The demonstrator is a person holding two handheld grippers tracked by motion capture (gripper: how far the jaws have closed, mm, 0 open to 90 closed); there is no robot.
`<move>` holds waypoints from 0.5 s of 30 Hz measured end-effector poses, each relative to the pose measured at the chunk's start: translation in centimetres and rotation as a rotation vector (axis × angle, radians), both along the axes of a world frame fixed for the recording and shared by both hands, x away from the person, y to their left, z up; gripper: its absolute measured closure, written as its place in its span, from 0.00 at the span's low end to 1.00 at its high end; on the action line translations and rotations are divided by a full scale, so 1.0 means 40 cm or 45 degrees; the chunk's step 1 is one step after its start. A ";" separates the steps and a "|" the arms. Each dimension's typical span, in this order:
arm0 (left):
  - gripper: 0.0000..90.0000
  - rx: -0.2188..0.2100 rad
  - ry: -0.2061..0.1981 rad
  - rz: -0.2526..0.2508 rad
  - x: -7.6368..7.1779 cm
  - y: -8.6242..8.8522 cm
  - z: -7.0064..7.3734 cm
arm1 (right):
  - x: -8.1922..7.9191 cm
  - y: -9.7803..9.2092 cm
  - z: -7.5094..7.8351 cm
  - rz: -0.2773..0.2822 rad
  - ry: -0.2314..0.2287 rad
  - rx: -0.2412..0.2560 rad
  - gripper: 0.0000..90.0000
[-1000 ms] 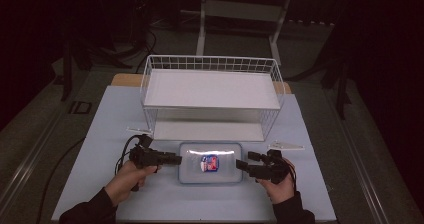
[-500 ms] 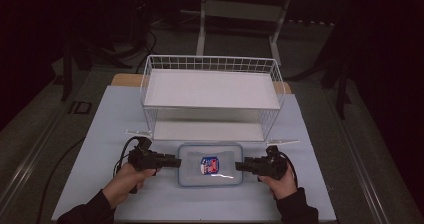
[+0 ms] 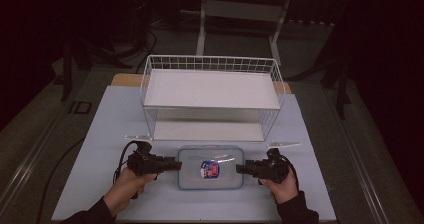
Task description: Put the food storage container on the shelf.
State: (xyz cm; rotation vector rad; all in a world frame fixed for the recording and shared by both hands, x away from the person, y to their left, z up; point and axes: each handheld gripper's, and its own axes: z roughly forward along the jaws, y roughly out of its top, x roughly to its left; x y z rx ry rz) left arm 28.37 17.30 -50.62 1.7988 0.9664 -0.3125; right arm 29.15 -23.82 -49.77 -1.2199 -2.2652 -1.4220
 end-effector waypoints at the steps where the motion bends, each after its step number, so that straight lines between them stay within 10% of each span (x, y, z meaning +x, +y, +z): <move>1: 0.65 -0.001 -0.002 0.004 0.000 0.000 0.001 | 0.000 0.000 0.000 0.000 0.002 -0.001 0.58; 15: 0.65 -0.020 -0.071 0.059 0.022 0.004 0.050 | 0.012 0.003 0.025 -0.032 -0.029 0.032 0.58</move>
